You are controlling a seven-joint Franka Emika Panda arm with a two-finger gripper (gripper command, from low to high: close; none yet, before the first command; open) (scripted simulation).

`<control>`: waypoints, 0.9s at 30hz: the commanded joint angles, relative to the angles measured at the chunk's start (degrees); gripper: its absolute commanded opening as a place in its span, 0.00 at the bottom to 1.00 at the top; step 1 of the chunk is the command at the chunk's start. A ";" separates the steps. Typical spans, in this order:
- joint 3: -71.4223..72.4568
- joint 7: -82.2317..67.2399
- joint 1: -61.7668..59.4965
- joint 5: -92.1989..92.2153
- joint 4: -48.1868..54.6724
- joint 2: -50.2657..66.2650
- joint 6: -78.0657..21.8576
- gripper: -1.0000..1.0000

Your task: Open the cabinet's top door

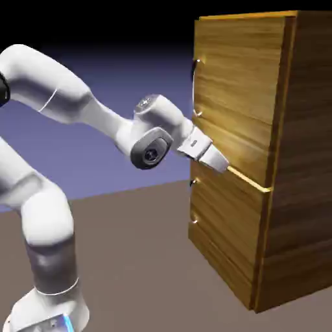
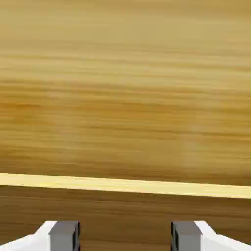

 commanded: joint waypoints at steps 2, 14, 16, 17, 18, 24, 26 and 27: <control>2.31 4.99 -1.68 4.61 0.65 -1.72 -0.18 0.50; 16.18 34.89 -11.74 32.25 4.55 -12.04 -1.23 0.50; 18.49 39.88 -13.42 36.86 5.20 -13.76 -1.41 0.50; 19.64 42.37 -14.25 39.16 5.52 -14.62 -1.50 0.50; 20.80 44.86 -15.09 41.46 5.85 -15.48 -1.59 0.50; 27.73 59.82 -20.12 55.28 7.80 -20.64 -2.12 0.50; 30.04 64.80 -21.80 59.89 8.45 -22.35 -2.29 0.50; 31.20 67.29 -22.64 62.19 8.77 -23.21 -2.38 0.50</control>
